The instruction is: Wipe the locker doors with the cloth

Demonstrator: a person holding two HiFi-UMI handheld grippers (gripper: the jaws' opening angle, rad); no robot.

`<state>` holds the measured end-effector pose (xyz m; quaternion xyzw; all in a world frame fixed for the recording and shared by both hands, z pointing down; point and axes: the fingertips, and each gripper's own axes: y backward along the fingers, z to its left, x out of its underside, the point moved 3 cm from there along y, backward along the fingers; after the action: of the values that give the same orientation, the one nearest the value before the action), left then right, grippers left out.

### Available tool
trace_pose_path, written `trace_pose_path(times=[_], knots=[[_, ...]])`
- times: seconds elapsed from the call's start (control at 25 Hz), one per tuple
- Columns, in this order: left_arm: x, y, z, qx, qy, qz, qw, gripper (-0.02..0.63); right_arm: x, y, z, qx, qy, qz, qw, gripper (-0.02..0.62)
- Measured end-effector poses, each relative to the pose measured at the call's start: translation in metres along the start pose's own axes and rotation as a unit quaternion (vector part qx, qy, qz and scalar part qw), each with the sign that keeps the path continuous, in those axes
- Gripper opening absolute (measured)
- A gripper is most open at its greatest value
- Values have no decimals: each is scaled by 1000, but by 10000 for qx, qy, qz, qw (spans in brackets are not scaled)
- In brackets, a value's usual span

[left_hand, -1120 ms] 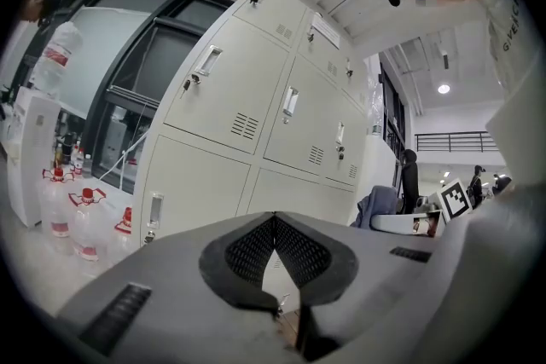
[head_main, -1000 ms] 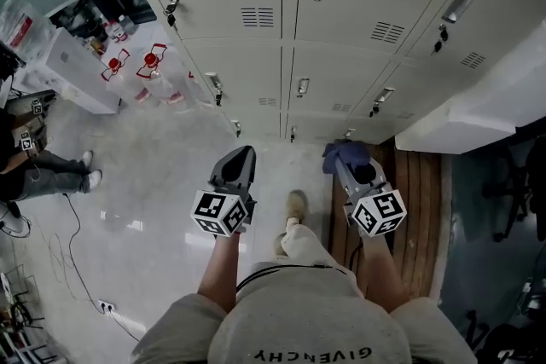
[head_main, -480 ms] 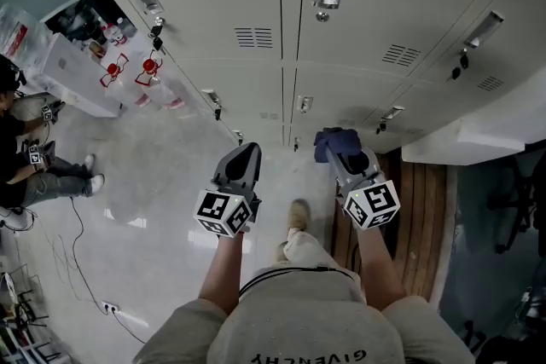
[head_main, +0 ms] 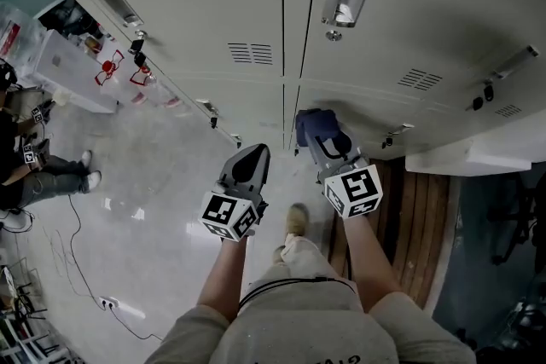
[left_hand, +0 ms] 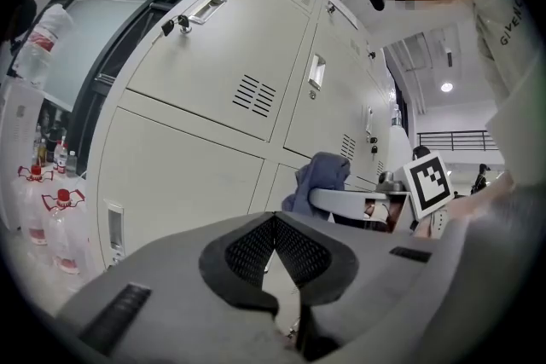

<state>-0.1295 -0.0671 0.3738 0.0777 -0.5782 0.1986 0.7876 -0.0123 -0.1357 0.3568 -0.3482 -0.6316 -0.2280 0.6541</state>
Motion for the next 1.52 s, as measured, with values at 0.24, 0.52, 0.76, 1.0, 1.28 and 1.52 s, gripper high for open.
trace_pose_path(times=[0.24, 0.52, 0.76, 1.0, 1.28, 1.52], knots=[[1, -23, 3, 33, -56, -20, 10000, -2, -2, -37, -8, 9, 135, 220, 9997, 120], [7, -40, 2, 49, 7, 44, 10000, -2, 0, -52, -17, 73, 200, 555, 9982, 110], [15, -53, -4, 210, 39, 138, 9997, -2, 5, -37, -35, 287, 46, 645, 9975, 104], [23, -61, -10, 469, 83, 271, 9985, -2, 9, -9, -67, 716, -188, 686, 9949, 103], [26, -69, -10, 695, 55, 407, 9967, -2, 22, 33, -114, 1365, -154, 840, 9870, 103], [23, -76, -13, 866, -4, 439, 9953, -2, 23, 61, -143, 1740, 41, 1017, 9795, 103]])
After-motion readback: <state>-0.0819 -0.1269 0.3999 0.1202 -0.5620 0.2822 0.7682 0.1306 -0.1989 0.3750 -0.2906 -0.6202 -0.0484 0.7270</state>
